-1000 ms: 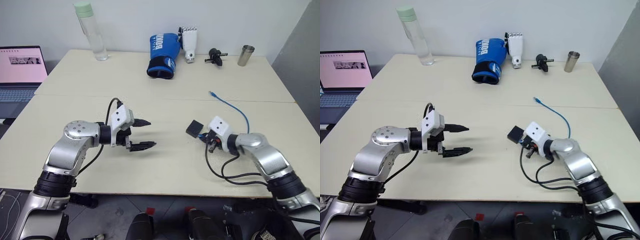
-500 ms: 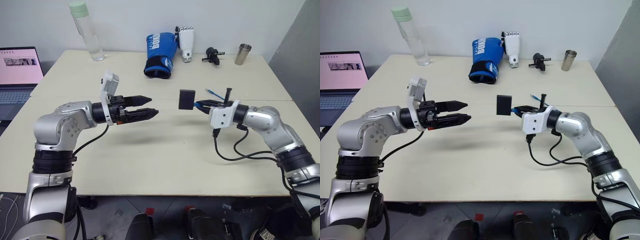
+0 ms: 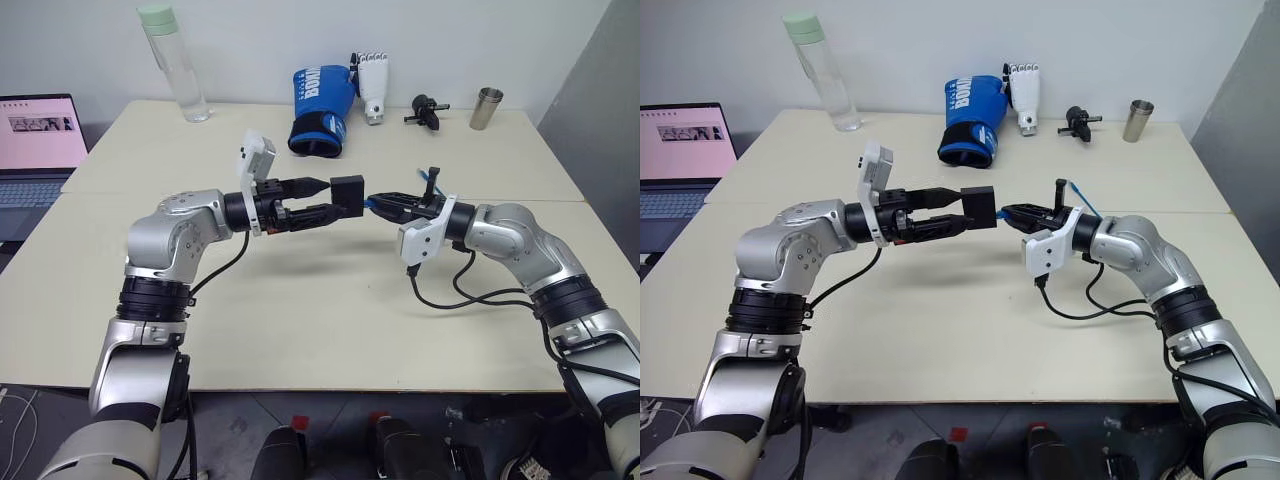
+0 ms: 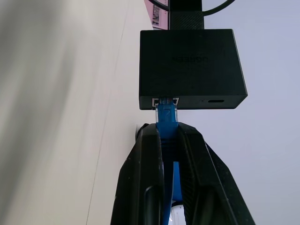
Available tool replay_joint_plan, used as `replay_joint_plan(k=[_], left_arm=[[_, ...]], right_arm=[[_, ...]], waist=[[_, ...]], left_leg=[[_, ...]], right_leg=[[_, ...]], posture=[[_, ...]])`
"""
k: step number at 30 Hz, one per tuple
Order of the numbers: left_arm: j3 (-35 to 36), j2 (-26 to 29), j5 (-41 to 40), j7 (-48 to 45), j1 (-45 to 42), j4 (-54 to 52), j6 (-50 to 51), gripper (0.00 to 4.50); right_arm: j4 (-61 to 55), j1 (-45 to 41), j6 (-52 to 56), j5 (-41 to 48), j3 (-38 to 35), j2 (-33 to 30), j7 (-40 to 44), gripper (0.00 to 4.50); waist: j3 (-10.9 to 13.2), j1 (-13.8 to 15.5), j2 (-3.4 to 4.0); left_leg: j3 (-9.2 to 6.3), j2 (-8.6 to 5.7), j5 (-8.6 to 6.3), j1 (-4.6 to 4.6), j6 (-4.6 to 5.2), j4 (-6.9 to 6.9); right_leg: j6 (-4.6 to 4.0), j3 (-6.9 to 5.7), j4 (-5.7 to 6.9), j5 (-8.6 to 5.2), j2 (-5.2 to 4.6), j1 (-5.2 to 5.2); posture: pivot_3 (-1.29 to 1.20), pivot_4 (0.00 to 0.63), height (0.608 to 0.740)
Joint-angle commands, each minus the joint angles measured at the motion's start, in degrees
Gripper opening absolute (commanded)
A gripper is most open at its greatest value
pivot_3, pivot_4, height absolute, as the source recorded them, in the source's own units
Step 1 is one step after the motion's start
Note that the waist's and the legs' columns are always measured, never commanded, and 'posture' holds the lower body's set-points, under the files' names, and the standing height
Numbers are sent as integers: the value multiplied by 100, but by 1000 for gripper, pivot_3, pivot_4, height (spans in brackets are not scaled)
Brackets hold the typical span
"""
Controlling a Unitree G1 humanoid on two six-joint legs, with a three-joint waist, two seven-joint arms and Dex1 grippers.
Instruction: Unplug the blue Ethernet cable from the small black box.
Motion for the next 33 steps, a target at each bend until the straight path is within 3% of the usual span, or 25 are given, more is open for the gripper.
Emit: replay_joint_plan(k=[1, 16, 23, 24, 33], left_arm=[[45, -78, 90, -2, -258, 85, -283, 4094], [19, -274, 134, -69, -344, 204, -319, 825], [-25, -228, 187, -156, -386, 239, -240, 781], [-17, -225, 176, -159, -397, 242, -200, 781], [57, 66, 136, -556, -606, 612, -6, 781]], right_arm=[[-130, -211, -13, 26, -154, 9, -92, 146], [-164, -374, -44, -5, -133, 115, -137, 146], [-169, -363, 200, 137, -119, 206, 47, 146], [-189, -341, 304, 221, -124, 230, 142, 705], [-1158, -52, 2126, 1907, -412, 133, 1857, 2749]], waist=[[0, 0, 0], [0, -1, 0], [0, -2, 0], [0, -2, 0], [0, -1, 0]], left_leg=[[0, 0, 0, 0, 1, 0], [0, -1, -1, 0, 2, 0], [0, -1, -1, 0, 2, 0], [0, -1, -1, 0, 2, 0], [-5, -1, -3, 0, 4, 1]], right_leg=[[0, 0, 1, 0, 0, 0], [0, 0, 1, 0, -1, 0], [0, 1, 2, 0, -1, 0], [0, 1, 2, 0, -1, 0], [0, -3, 2, 0, -2, 1]], posture=[[0, 150, 740], [0, 150, 740], [0, 150, 740], [0, 150, 740], [0, 150, 740]])
